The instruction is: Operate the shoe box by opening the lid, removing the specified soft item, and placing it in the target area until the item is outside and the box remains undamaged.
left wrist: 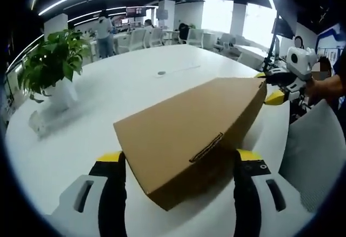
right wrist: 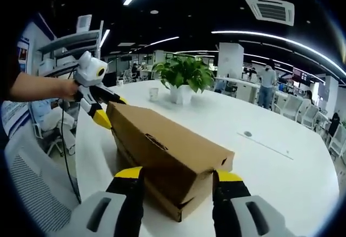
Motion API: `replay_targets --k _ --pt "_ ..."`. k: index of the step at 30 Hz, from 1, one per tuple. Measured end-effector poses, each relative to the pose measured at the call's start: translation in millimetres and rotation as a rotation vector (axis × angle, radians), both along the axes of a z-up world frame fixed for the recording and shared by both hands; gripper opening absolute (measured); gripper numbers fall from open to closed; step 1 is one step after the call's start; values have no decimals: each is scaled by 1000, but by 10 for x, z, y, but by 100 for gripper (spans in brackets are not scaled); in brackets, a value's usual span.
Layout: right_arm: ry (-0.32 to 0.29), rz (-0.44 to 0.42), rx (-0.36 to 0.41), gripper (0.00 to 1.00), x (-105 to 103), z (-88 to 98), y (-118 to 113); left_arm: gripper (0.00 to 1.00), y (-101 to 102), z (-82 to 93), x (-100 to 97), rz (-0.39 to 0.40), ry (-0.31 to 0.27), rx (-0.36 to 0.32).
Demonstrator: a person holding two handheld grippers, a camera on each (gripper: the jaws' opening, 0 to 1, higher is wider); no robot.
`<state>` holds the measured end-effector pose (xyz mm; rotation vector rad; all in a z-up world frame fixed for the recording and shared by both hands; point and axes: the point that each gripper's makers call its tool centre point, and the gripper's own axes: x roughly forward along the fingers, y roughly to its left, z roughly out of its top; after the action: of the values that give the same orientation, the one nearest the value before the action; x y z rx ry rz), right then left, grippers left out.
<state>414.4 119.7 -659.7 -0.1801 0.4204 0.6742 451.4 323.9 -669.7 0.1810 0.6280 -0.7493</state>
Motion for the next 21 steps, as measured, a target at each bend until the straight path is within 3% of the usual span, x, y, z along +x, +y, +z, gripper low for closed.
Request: replay_targets --k 21 --pt "-103 -4 -22 41 271 300 -71 73 31 258 243 37 -82 -16"
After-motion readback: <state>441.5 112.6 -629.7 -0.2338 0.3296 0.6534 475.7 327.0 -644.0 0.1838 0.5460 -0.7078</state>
